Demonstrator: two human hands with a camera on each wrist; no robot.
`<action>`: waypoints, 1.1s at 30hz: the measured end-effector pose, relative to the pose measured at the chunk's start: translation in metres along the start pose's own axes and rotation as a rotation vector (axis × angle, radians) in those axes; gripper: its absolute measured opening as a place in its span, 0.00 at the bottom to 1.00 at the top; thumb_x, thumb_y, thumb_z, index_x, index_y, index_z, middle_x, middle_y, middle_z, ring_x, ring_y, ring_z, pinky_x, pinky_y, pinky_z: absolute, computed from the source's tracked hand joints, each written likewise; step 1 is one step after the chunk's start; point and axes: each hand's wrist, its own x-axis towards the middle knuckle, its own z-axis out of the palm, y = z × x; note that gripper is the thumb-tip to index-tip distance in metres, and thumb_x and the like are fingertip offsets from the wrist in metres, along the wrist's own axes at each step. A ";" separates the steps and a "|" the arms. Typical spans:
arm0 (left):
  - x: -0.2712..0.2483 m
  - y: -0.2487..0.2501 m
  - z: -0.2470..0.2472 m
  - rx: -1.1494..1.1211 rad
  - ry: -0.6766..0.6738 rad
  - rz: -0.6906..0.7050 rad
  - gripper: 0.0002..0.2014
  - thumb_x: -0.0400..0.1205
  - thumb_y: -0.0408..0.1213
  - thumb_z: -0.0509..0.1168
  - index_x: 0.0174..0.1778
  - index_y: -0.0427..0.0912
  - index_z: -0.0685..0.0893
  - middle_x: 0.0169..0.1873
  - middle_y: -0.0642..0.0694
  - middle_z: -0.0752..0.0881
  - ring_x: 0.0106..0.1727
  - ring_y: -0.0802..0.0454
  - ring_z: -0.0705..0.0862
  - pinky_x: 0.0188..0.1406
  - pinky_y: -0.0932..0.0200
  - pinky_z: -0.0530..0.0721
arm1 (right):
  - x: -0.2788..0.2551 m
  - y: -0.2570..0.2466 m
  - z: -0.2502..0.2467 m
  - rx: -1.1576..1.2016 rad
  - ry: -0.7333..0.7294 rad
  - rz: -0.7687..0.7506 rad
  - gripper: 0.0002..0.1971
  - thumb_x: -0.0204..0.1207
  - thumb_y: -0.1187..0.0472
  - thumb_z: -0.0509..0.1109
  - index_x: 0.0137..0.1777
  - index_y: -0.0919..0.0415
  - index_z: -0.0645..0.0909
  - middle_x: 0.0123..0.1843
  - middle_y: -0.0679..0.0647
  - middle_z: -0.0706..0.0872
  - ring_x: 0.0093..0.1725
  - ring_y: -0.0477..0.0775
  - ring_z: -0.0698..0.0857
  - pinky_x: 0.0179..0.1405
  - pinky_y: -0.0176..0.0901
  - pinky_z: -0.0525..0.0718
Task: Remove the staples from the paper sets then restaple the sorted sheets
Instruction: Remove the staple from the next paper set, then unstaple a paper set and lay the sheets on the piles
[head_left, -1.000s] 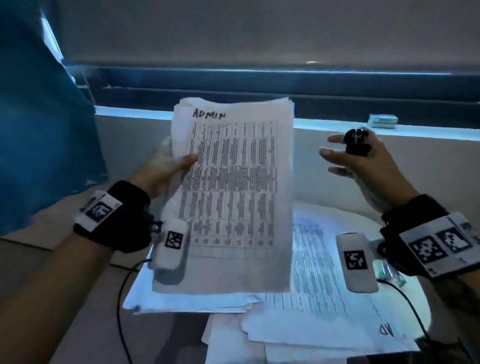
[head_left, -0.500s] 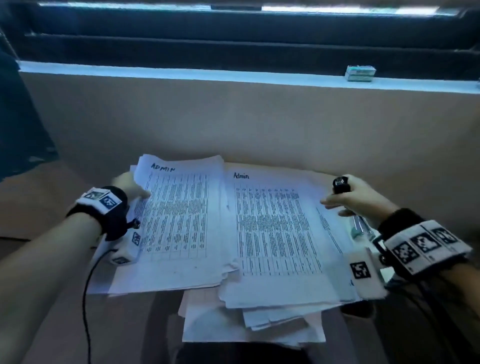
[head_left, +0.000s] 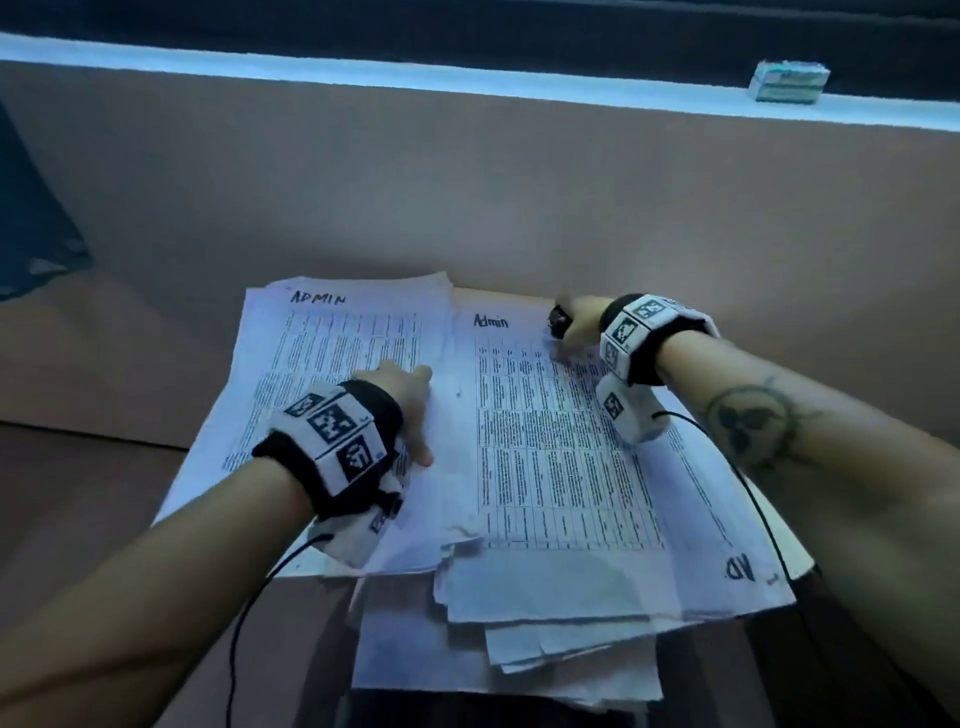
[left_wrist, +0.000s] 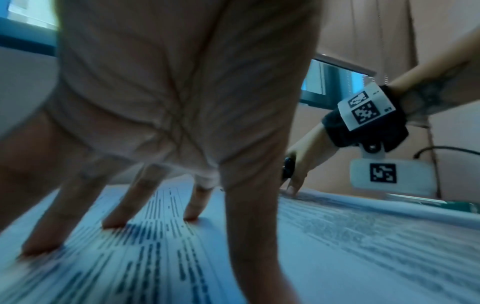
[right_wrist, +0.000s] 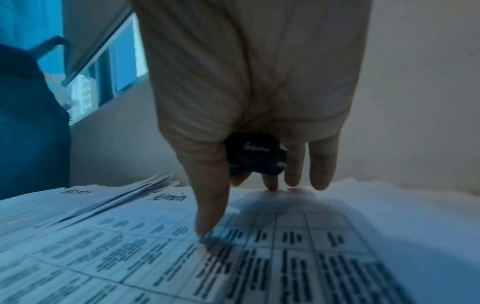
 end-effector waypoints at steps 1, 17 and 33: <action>0.002 0.001 -0.001 -0.012 -0.004 -0.008 0.46 0.65 0.50 0.79 0.74 0.42 0.62 0.67 0.36 0.71 0.63 0.35 0.78 0.58 0.41 0.82 | 0.005 0.000 0.002 -0.010 0.006 -0.003 0.23 0.70 0.54 0.73 0.61 0.62 0.72 0.56 0.61 0.84 0.53 0.63 0.84 0.56 0.56 0.84; 0.006 0.013 -0.003 -0.065 0.001 -0.057 0.51 0.64 0.39 0.81 0.77 0.41 0.58 0.68 0.35 0.71 0.64 0.33 0.78 0.58 0.39 0.82 | 0.015 0.009 -0.006 0.084 0.063 -0.073 0.19 0.68 0.60 0.78 0.53 0.60 0.72 0.47 0.56 0.83 0.46 0.59 0.82 0.44 0.48 0.80; -0.004 0.000 -0.002 -0.039 0.028 0.024 0.46 0.64 0.49 0.80 0.73 0.40 0.64 0.63 0.39 0.78 0.61 0.40 0.80 0.57 0.48 0.82 | -0.054 0.015 -0.100 0.299 0.049 -0.189 0.16 0.70 0.74 0.74 0.44 0.59 0.69 0.38 0.51 0.78 0.36 0.48 0.79 0.25 0.32 0.81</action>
